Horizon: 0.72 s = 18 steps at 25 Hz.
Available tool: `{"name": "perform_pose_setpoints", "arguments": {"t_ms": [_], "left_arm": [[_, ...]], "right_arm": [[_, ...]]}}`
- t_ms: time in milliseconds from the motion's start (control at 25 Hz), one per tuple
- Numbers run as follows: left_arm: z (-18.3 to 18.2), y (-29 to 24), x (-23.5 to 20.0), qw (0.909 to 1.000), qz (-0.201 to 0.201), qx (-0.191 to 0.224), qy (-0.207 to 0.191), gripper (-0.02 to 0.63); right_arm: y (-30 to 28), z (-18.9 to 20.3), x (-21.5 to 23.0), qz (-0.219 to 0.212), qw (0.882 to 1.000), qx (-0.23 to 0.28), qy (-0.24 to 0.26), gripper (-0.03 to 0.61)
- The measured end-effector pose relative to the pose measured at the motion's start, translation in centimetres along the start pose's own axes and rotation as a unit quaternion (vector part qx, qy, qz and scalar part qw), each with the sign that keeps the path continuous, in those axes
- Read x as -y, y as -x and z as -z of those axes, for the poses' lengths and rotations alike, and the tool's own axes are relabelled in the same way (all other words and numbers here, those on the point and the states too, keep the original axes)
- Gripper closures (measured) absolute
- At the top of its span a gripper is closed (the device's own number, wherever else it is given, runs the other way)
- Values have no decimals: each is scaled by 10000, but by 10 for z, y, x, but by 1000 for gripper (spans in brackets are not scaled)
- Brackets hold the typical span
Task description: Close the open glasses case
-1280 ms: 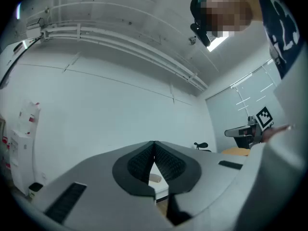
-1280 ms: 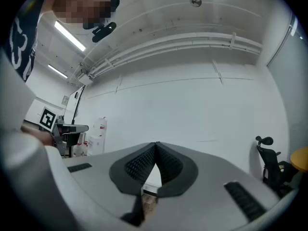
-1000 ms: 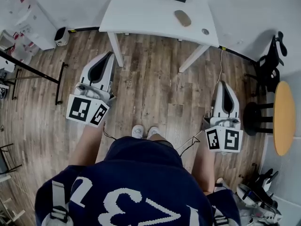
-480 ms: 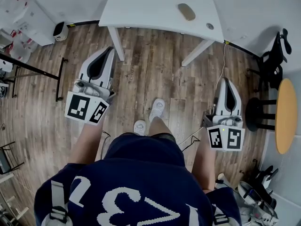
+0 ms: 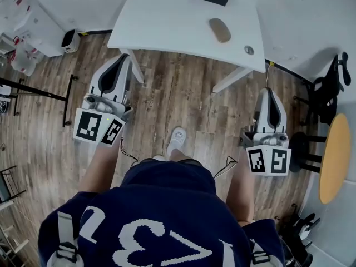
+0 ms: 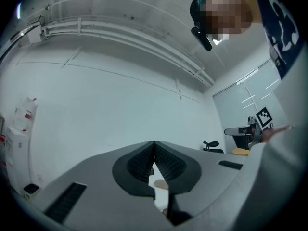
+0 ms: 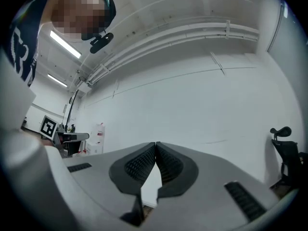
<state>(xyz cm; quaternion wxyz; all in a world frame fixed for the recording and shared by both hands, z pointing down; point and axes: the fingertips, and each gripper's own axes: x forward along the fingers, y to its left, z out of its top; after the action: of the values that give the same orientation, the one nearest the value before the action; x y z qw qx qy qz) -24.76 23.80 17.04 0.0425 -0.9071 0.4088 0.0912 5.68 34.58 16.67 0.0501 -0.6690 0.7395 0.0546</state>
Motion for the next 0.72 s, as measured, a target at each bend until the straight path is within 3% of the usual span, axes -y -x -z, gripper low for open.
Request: {"name": "perform_pose_setpoints", "arguments": {"t_ms": [240, 360, 720], "left_arm": [[12, -69, -15, 9998, -148, -11, 113, 601], [25, -98, -17, 9995, -151, -49, 262, 601], [42, -214, -51, 9997, 218, 126, 5, 601]], "right_arm": [[-65, 12, 34, -446, 9988, -192, -14, 555], [-87, 16, 48, -457, 9987, -214, -46, 555], [-180, 38, 89, -264, 9994, -230, -51, 555]]}}
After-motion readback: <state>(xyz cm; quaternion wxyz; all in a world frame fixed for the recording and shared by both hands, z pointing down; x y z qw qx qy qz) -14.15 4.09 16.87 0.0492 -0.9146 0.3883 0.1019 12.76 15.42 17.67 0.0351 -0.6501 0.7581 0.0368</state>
